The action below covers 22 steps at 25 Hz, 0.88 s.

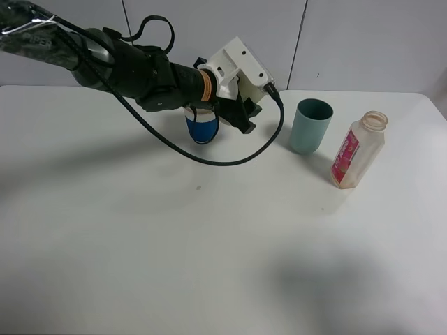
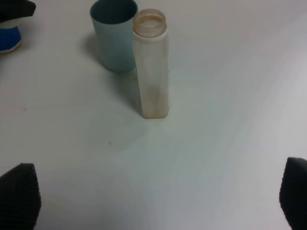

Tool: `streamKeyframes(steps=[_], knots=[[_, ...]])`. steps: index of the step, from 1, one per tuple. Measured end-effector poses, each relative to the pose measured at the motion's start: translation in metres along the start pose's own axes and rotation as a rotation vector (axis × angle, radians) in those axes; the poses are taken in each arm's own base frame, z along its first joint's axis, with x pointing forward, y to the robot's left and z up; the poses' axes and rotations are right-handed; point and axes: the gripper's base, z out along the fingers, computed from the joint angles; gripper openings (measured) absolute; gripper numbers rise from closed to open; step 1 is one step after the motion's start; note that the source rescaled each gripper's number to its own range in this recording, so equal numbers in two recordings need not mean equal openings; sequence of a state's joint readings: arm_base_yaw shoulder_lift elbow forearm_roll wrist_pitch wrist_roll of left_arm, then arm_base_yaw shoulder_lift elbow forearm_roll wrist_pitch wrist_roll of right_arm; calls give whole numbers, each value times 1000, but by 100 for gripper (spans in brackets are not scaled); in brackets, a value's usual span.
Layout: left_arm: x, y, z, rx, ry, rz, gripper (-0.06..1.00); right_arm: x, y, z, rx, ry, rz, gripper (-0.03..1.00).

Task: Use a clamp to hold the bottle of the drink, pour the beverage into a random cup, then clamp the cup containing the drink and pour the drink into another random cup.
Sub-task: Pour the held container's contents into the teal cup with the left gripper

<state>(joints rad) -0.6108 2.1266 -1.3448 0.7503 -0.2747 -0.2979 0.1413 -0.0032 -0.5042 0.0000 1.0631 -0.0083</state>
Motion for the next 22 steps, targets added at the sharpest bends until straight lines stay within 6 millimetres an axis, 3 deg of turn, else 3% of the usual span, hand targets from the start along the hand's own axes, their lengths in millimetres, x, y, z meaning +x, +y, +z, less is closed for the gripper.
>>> streamKeyframes(steps=[7, 13, 22], knots=[[-1, -6, 10, 9, 5, 10, 3, 0, 0, 0, 0, 0, 0, 100], [-15, -1, 12, -13, -20, 20, 3, 0, 0, 0, 0, 0, 0, 100], [-25, -13, 40, -6, -35, 44, 3, 0, 0, 0, 0, 0, 0, 100]])
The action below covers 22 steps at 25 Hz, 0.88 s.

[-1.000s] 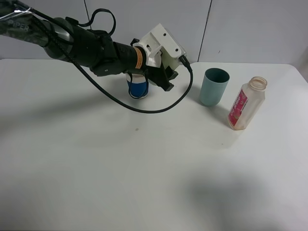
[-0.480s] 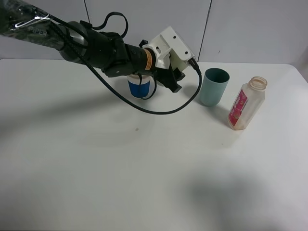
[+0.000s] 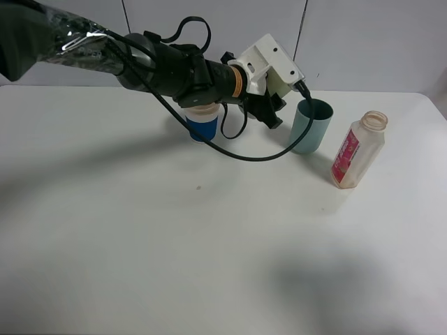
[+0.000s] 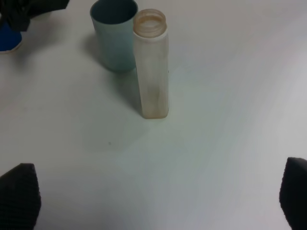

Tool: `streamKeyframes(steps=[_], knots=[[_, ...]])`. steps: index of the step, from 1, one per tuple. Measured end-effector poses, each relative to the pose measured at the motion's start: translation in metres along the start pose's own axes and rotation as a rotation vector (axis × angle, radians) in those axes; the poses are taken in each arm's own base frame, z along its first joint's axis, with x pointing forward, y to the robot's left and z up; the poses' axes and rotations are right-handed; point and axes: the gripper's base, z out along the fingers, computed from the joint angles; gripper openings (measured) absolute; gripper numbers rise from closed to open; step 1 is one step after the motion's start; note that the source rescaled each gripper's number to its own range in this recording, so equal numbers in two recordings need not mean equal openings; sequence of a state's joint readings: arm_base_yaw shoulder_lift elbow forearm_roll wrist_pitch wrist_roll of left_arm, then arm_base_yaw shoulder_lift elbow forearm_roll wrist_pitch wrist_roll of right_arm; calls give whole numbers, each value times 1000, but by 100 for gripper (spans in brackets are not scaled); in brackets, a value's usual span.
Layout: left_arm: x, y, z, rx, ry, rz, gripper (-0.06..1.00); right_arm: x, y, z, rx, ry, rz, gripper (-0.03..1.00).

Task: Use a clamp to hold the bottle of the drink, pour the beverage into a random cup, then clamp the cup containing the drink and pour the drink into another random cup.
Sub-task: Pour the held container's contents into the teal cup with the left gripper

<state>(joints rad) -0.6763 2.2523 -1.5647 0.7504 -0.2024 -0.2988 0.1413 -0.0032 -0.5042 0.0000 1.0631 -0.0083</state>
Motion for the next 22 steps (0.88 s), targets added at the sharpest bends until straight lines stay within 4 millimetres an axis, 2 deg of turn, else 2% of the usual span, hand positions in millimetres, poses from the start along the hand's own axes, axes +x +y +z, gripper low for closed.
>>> streamKeyframes(steps=[9, 16, 22], knots=[[1, -1, 13, -9, 6, 12, 3, 0, 0, 0, 0, 0, 0, 100], [12, -3, 21, -7, 45, 91, 3, 0, 0, 0, 0, 0, 0, 100], [0, 3, 24, -27, 13, 116, 3, 0, 0, 0, 0, 0, 0, 100]])
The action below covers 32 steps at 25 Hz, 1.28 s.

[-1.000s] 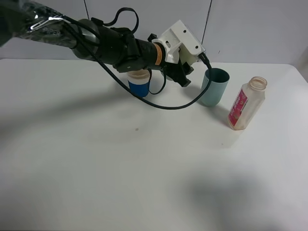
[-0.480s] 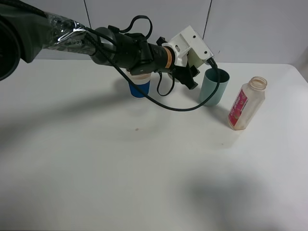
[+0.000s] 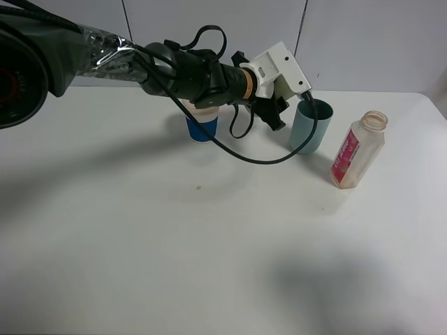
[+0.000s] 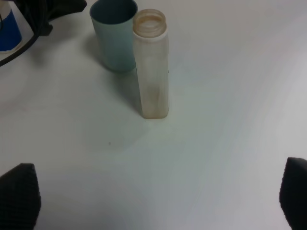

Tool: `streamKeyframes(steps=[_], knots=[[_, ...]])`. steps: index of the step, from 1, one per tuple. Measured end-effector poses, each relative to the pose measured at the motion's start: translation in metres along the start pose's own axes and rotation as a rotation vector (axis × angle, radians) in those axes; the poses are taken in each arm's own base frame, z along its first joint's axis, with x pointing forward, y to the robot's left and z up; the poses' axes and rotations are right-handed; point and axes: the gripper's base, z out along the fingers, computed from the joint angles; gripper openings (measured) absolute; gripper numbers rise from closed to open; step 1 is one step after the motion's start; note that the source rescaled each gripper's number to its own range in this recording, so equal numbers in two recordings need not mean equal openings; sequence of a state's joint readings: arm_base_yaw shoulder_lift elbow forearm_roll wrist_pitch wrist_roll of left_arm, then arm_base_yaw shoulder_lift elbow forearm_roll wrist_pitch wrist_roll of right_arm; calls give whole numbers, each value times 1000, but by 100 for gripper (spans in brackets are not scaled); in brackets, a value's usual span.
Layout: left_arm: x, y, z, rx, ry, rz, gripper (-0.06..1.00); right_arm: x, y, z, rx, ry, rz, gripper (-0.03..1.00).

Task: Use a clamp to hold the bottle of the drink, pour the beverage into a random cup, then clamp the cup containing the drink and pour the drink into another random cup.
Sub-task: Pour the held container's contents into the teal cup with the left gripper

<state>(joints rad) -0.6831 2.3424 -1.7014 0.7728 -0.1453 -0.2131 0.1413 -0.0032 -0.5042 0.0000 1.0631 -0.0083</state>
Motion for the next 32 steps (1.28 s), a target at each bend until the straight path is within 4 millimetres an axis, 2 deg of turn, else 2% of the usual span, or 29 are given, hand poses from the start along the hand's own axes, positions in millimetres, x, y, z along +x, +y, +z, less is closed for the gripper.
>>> streamKeyframes(steps=[12, 20, 32], knots=[[5, 0, 2, 4, 23, 80, 3, 0, 0, 0, 0, 0, 0, 100], [9, 2, 15, -14, 42, 129, 3, 0, 0, 0, 0, 0, 0, 100], [10, 8, 16, -38, 98, 207, 3, 0, 0, 0, 0, 0, 0, 100]])
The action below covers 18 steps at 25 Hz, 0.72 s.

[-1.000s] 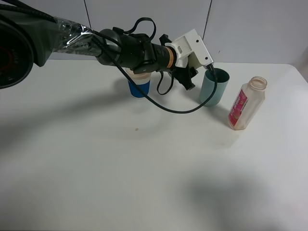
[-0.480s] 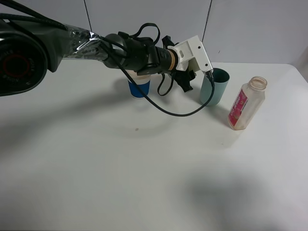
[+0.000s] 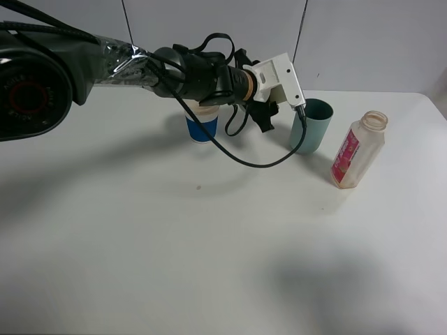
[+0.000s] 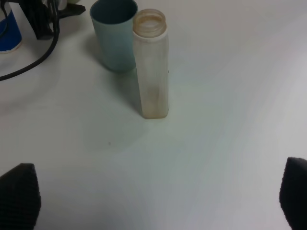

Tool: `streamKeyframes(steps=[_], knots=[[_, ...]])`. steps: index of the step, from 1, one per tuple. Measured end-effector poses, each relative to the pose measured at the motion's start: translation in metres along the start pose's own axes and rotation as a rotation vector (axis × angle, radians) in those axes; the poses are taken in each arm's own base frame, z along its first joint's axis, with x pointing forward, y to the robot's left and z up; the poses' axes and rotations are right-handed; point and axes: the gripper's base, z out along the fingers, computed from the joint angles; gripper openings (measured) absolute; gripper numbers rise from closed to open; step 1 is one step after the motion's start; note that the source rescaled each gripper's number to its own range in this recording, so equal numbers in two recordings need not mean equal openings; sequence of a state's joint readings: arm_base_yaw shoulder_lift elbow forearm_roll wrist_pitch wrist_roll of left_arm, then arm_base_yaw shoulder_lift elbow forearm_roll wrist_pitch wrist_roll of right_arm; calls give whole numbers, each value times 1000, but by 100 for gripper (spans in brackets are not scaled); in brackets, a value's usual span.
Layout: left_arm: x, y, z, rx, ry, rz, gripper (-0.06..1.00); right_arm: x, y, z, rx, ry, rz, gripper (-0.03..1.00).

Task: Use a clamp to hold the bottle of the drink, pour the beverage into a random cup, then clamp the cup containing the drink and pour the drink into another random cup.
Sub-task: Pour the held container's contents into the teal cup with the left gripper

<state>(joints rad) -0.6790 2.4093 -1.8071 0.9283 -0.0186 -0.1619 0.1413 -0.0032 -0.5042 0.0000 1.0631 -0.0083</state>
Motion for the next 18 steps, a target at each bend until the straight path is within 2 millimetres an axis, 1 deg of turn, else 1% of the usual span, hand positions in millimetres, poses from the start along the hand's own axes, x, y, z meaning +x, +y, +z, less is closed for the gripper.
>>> streamKeyframes(steps=[5, 10, 18], knots=[[-13, 9, -1, -34, -21, 42, 3, 0, 0, 0, 0, 0, 0, 100], [-22, 4, -2, -29, -26, 57, 3, 0, 0, 0, 0, 0, 0, 100], [-22, 2, -2, -33, -7, 111, 3, 0, 0, 0, 0, 0, 0, 100]])
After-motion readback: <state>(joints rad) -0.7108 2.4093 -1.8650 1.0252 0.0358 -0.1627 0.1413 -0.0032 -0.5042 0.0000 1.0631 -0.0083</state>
